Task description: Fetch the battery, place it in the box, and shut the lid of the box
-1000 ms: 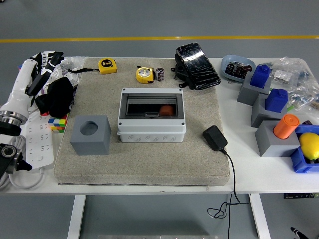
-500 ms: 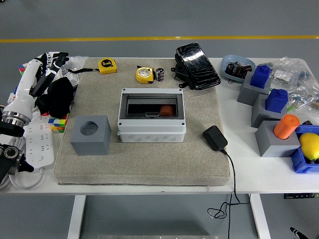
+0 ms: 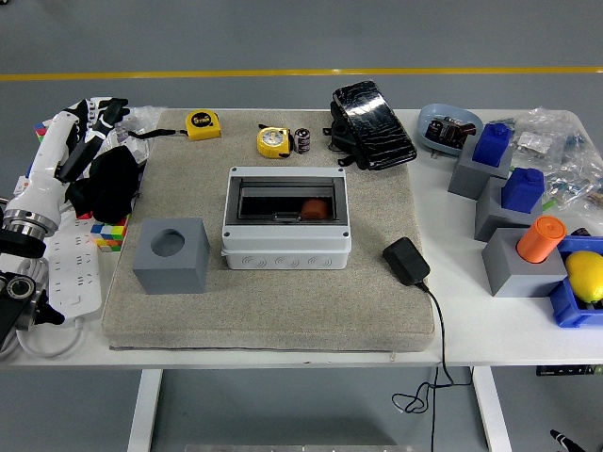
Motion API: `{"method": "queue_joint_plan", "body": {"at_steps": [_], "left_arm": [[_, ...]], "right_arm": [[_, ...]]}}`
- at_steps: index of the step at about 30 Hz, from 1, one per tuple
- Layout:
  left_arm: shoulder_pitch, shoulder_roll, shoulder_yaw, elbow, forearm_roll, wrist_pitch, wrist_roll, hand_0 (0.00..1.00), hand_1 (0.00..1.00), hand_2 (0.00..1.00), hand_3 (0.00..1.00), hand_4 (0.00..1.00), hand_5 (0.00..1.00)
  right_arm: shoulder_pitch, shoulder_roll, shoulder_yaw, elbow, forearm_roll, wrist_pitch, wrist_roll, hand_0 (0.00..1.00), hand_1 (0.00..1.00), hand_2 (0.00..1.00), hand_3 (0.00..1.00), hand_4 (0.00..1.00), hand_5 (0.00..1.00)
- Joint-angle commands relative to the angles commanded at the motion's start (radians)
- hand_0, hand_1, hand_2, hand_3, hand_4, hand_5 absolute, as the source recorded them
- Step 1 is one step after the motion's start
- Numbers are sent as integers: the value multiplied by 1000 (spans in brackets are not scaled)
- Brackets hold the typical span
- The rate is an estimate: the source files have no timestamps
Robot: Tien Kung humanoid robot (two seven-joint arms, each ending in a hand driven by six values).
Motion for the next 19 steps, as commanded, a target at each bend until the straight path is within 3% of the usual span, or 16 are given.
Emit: {"method": "queue_joint_plan", "body": {"at_steps": [19], "left_arm": [[-3,4,16,0,-4,-10,0,749,764,735,735,998,998]], "right_arm": [[-8,-3,1,0,-3,3,0,660,621,599,545,939,456]]}}
